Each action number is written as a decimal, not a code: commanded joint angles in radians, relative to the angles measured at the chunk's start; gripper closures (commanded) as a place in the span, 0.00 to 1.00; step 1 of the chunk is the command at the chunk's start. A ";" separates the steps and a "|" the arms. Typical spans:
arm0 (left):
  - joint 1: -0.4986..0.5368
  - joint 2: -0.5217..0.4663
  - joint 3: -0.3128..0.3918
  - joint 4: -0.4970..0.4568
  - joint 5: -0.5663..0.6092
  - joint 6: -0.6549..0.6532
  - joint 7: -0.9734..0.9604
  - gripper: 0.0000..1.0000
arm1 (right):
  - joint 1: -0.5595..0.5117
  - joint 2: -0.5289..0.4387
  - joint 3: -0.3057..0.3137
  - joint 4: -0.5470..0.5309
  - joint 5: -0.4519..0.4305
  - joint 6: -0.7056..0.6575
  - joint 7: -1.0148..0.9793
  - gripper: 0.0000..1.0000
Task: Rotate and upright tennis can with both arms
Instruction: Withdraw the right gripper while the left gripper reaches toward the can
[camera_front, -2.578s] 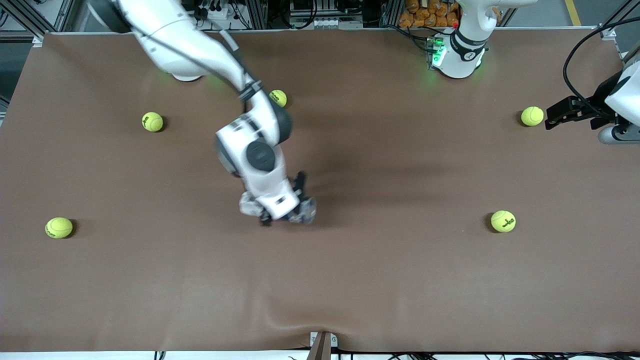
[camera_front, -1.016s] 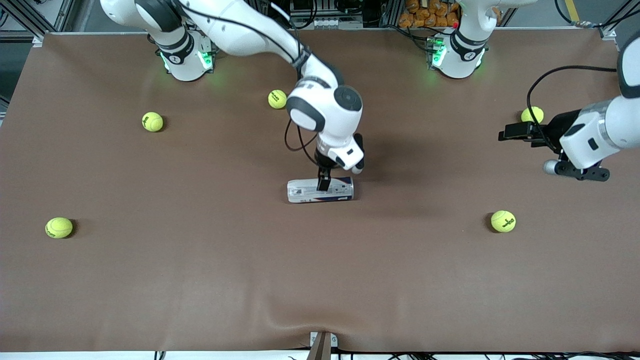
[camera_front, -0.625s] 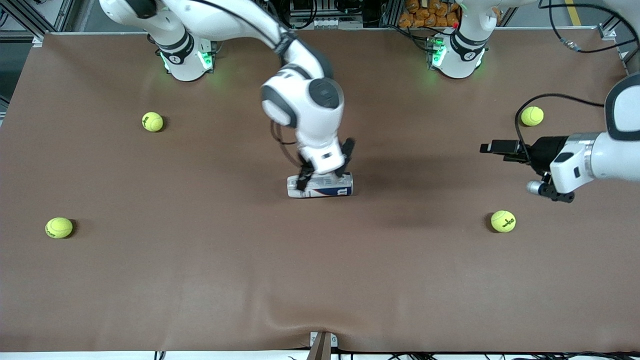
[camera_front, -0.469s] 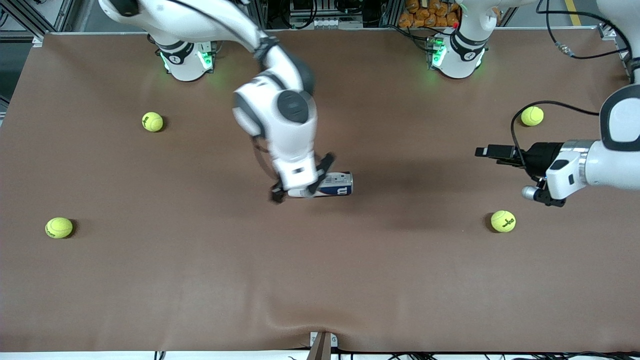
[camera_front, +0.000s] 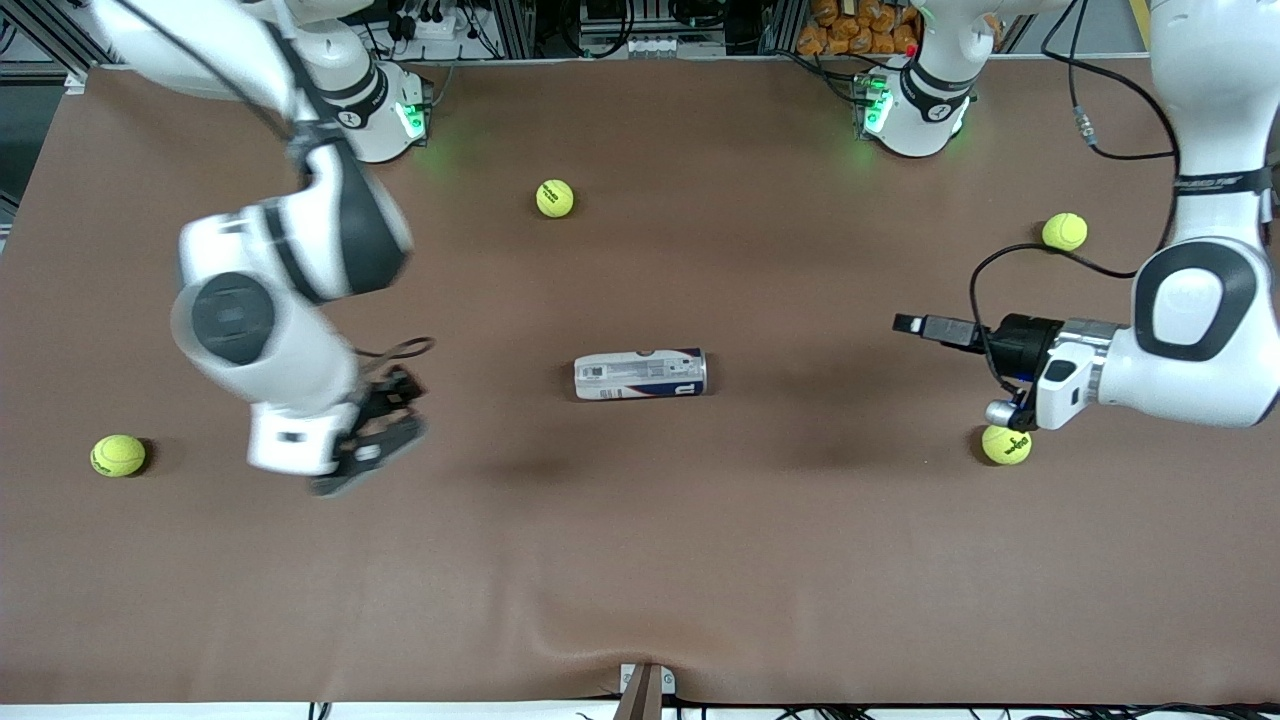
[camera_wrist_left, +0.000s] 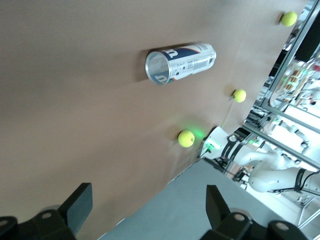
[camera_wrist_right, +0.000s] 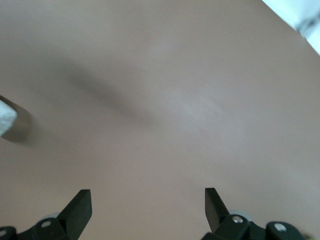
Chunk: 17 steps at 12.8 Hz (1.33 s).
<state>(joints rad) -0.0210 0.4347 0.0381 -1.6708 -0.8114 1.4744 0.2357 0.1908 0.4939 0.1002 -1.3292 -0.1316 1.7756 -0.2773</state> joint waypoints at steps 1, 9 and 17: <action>-0.002 -0.014 -0.043 -0.084 -0.067 0.107 0.048 0.00 | -0.083 -0.095 0.021 -0.028 0.058 -0.094 0.029 0.00; -0.036 0.177 -0.075 -0.090 -0.311 0.142 0.238 0.00 | -0.304 -0.383 -0.042 -0.114 0.174 -0.323 0.079 0.00; -0.187 0.288 -0.075 -0.095 -0.524 0.309 0.335 0.00 | -0.203 -0.523 -0.189 -0.185 0.238 -0.381 0.294 0.00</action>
<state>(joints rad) -0.1615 0.6939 -0.0379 -1.7663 -1.2610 1.7276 0.5302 -0.0269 0.0012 -0.0773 -1.5033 0.1061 1.4222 -0.0218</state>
